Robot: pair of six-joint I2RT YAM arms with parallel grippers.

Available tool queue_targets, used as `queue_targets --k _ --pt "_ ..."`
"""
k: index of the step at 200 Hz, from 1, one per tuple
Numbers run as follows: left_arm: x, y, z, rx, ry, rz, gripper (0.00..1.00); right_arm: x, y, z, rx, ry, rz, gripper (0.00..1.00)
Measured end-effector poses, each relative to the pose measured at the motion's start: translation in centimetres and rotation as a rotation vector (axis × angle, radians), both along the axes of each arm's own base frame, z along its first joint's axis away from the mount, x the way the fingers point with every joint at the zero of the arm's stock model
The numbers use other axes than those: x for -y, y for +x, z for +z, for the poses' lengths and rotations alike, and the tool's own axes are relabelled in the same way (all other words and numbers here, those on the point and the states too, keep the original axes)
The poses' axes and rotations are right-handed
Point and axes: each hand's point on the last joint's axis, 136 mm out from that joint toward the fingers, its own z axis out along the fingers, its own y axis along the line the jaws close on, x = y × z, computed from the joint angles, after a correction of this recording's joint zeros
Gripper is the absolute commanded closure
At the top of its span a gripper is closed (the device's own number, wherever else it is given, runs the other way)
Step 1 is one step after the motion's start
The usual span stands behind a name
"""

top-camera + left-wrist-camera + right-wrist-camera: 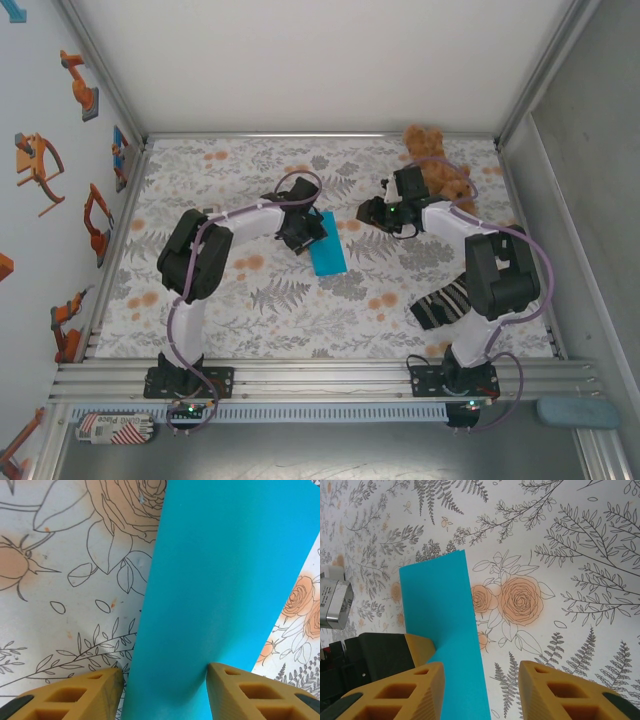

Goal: Fold a paper plane with a square sheet of paper (pick it up from the middle)
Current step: First fold in half a square sheet of paper at the center of the table.

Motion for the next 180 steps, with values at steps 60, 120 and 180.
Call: queue_targets --k 60,120,180 --pt "0.02 0.0 -0.19 -0.006 0.029 0.005 0.49 0.0 -0.02 -0.25 -0.006 -0.002 0.0 0.57" --pt "0.05 -0.08 -0.35 -0.007 0.058 -0.029 0.49 0.0 -0.04 -0.48 -0.012 -0.002 0.0 0.57" --pt "0.12 -0.09 -0.43 -0.016 0.072 -0.048 0.48 -0.04 -0.07 -0.46 -0.014 0.0 0.001 0.5"
